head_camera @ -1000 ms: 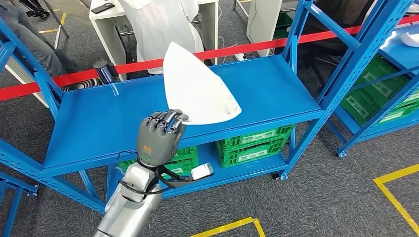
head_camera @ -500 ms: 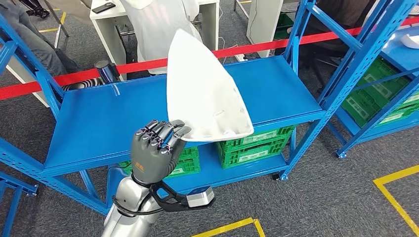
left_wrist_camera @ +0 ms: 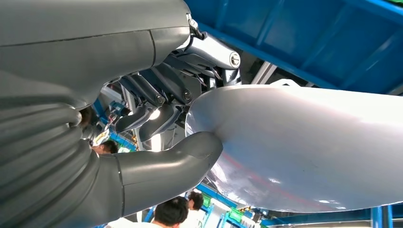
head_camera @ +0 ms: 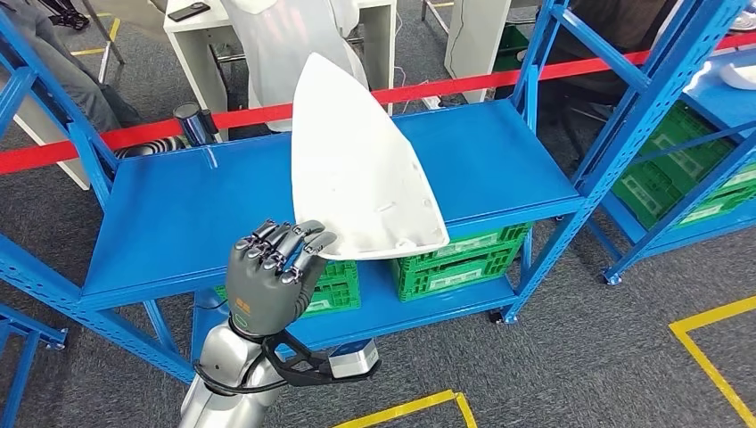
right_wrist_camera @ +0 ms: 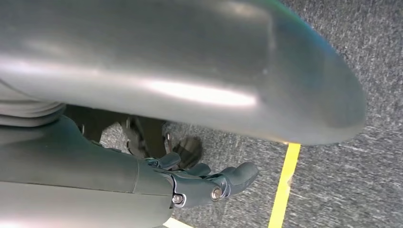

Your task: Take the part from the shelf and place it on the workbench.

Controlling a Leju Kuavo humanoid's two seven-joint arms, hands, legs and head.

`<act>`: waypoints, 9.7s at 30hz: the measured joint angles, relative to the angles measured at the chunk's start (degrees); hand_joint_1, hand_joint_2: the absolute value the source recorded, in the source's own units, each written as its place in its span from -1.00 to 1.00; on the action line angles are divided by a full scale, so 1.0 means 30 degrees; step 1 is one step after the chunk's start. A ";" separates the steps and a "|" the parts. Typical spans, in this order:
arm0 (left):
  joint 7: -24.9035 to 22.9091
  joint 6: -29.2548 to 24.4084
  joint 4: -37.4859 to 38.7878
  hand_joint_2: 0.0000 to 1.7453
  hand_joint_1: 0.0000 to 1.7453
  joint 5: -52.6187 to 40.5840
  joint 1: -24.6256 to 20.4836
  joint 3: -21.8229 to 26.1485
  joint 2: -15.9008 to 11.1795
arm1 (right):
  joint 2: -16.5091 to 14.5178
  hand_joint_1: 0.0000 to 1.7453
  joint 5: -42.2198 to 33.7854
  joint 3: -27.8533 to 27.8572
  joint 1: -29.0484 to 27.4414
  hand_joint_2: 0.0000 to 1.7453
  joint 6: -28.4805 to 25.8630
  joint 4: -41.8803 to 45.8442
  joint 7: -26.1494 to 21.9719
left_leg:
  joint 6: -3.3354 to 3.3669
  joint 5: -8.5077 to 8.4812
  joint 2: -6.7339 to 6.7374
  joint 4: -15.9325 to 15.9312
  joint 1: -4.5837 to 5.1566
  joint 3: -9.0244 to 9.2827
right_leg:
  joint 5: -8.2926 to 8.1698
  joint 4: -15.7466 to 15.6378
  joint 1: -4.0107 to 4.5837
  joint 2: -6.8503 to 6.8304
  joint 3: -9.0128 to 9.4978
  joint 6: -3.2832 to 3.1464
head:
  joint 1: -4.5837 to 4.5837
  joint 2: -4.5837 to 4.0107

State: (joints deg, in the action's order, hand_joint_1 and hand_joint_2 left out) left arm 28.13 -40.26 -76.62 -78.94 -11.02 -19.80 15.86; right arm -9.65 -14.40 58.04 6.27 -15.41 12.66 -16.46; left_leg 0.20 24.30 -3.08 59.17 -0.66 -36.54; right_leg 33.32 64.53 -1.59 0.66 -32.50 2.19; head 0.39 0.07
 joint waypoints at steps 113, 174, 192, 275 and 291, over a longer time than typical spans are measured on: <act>-0.1257 0.0022 0.0634 1.00 1.00 0.0040 -0.0656 0.0792 0.0179 | -0.0140 -1.00 -0.0009 0.0574 0.0072 -1.00 -0.0195 -0.0002 -0.0903 | -0.0047 0.1718 -0.0081 -0.0152 -0.0120 0.1918 | -0.2620 -0.1541 0.0020 0.1903 -0.1548 0.0054 | -0.0089 0.0000; 0.1452 0.0051 0.2013 1.00 1.00 0.4158 0.0940 0.2393 0.0004 | -0.0169 -1.00 0.0000 0.2054 -0.0036 -1.00 -0.0187 -0.0002 -0.0189 | -0.0035 0.1680 -0.0278 -0.0153 -0.0152 0.1741 | -0.2599 -0.1836 0.0147 0.2084 -0.1246 -0.0091 | 0.0113 0.0000; 0.1180 0.0051 0.2636 1.00 1.00 0.3936 0.0089 0.2484 0.0129 | -0.0261 -1.00 -0.0002 0.2619 0.0057 -1.00 -0.0255 -0.0002 0.0138 | -0.0422 0.3478 0.1559 0.2377 0.0127 0.0810 | -0.2472 -0.2308 0.0415 -0.0338 -0.0546 -0.1054 | 0.0146 0.0000; 0.0044 0.0036 0.2750 1.00 1.00 0.5716 -0.0705 0.1107 0.0200 | -0.0259 -1.00 0.0000 0.2679 -0.0008 -1.00 -0.0233 -0.0002 0.0239 | 0.0457 0.1542 0.1169 0.0034 0.0055 0.1410 | -0.1945 -0.0261 0.0418 -0.0255 -0.1460 -0.0276 | 0.0317 0.0000; 0.0104 0.0036 0.2605 1.00 1.00 0.5716 -0.0756 0.1100 0.0164 | -0.0257 -1.00 0.0000 0.2679 0.0022 -1.00 -0.0226 -0.0002 0.0423 | -0.0542 0.0934 0.1060 0.1227 -0.0102 0.0150 | -0.1344 -0.2223 0.0362 0.0072 0.0659 -0.0829 | 0.0082 0.0000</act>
State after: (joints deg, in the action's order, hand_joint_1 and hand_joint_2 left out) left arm 28.44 -40.15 -68.81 -61.79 -13.28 -16.50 16.35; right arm -10.42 -14.40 66.07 6.33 -16.09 12.66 -15.20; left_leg -1.43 27.10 0.10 62.85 -0.96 -36.09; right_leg 29.29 57.86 -0.50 0.88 -30.52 -0.30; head 0.64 0.07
